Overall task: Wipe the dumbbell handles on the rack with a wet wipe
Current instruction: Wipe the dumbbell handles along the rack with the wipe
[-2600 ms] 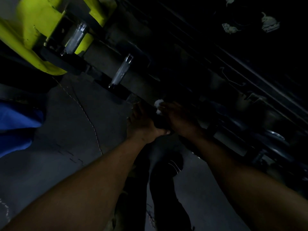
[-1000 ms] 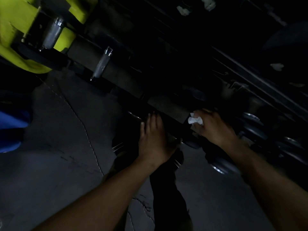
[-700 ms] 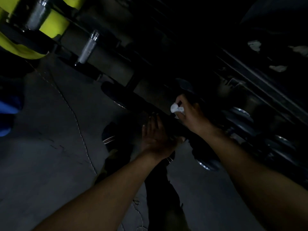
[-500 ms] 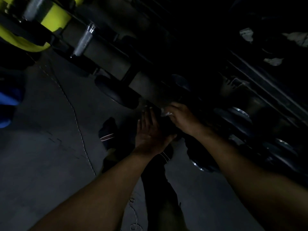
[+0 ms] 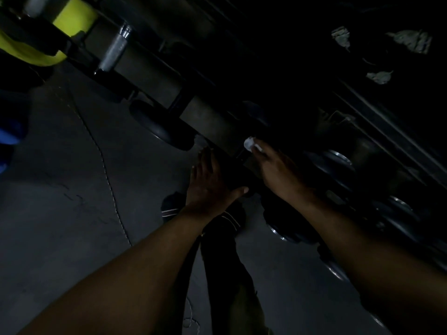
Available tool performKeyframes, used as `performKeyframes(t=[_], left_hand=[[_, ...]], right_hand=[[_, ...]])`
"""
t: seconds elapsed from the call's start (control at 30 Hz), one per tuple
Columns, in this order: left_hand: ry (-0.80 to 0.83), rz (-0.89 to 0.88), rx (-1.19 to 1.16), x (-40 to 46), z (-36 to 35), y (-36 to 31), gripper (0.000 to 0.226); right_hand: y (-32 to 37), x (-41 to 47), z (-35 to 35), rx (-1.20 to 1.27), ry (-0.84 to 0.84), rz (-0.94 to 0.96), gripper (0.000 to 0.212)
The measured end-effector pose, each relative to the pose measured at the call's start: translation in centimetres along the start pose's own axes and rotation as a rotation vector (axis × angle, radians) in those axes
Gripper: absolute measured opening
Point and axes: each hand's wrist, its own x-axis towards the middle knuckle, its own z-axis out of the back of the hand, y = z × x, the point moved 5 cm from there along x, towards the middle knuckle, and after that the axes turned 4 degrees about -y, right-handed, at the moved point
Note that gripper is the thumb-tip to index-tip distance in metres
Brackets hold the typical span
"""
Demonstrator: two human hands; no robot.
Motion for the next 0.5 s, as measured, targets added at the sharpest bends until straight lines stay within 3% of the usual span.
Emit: performKeyframes(t=[0.13,0.23,0.33,0.4,0.5], left_hand=[[0.045,-0.108,0.024,0.2,0.4,1.2,0.119],[0.066,-0.181,0.09,0.3,0.8,2.0,0.11],[0.097,-0.234,0.084,0.7,1.1,2.3,0.103],[0.137,-0.248,0.066,0.8,1.3,2.5,0.099],[0.191,-0.281,0.09,0.9,1.7,2.8,0.093]], right_hand=[[0.5,-0.9,-2.2,0.06,0.129,-0.065,0.029],[2.4,-2.1,-3.2,0.143,0.279,-0.111,0.041],[1.7,-2.4,-3.2,0.077,0.348,-0.178,0.045],[1.6,-1.8,-2.8,-0.034,0.285,-0.144,0.047],[1.9,-0.7,-0.9,-0.161,0.059,-0.074,0.045]])
